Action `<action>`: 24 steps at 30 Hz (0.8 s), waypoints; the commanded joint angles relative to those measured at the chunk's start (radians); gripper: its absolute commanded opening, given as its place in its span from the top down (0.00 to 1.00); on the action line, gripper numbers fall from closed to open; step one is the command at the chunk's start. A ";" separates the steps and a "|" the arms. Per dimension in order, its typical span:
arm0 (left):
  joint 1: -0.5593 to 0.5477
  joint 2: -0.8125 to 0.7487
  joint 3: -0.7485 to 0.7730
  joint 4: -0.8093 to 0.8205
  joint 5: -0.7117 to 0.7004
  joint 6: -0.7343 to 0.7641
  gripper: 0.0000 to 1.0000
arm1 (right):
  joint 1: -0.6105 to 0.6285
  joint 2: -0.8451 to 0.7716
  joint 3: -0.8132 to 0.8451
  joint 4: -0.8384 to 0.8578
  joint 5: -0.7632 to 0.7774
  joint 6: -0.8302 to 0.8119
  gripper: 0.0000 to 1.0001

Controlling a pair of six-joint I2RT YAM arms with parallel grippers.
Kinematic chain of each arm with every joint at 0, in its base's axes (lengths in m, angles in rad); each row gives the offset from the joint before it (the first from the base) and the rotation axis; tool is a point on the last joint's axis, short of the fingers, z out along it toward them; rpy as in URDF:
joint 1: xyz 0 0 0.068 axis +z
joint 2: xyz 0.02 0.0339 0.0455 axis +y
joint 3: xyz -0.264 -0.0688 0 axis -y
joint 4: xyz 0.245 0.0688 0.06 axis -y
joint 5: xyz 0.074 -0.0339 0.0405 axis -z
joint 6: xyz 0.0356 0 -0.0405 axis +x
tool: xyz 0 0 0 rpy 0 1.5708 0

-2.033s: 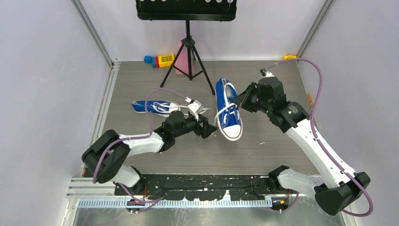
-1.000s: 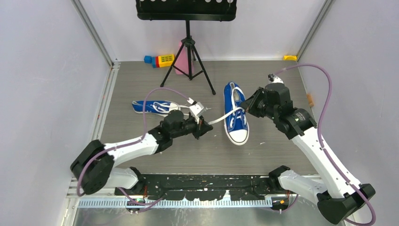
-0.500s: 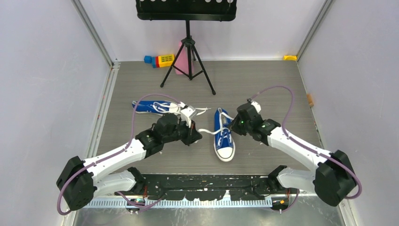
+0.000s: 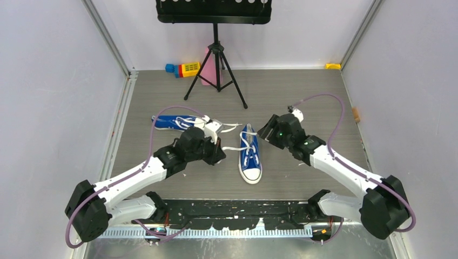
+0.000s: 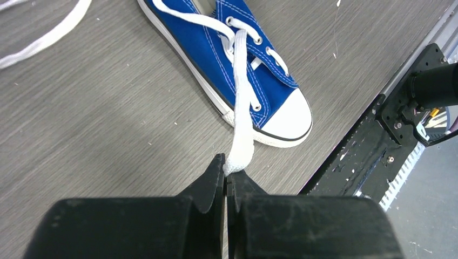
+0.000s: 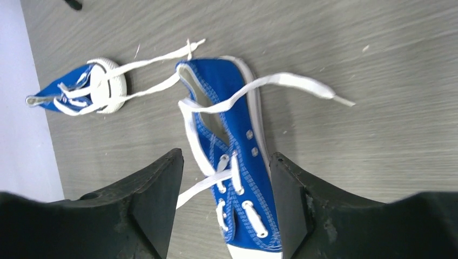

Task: Tie the shoes

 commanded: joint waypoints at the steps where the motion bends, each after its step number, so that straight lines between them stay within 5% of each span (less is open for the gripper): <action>1: 0.005 -0.010 0.064 -0.046 -0.022 0.048 1.00 | -0.103 -0.055 0.026 -0.067 -0.043 -0.151 0.32; 10: 0.005 0.027 0.101 -0.066 -0.034 0.070 1.00 | -0.137 0.145 0.141 -0.165 -0.075 -0.418 0.30; 16: 0.004 0.073 0.143 -0.054 -0.033 0.079 1.00 | -0.134 0.319 0.230 -0.190 -0.070 -0.482 0.24; 24: 0.005 0.125 0.199 -0.055 -0.037 0.101 1.00 | -0.134 0.473 0.304 -0.189 -0.031 -0.540 0.29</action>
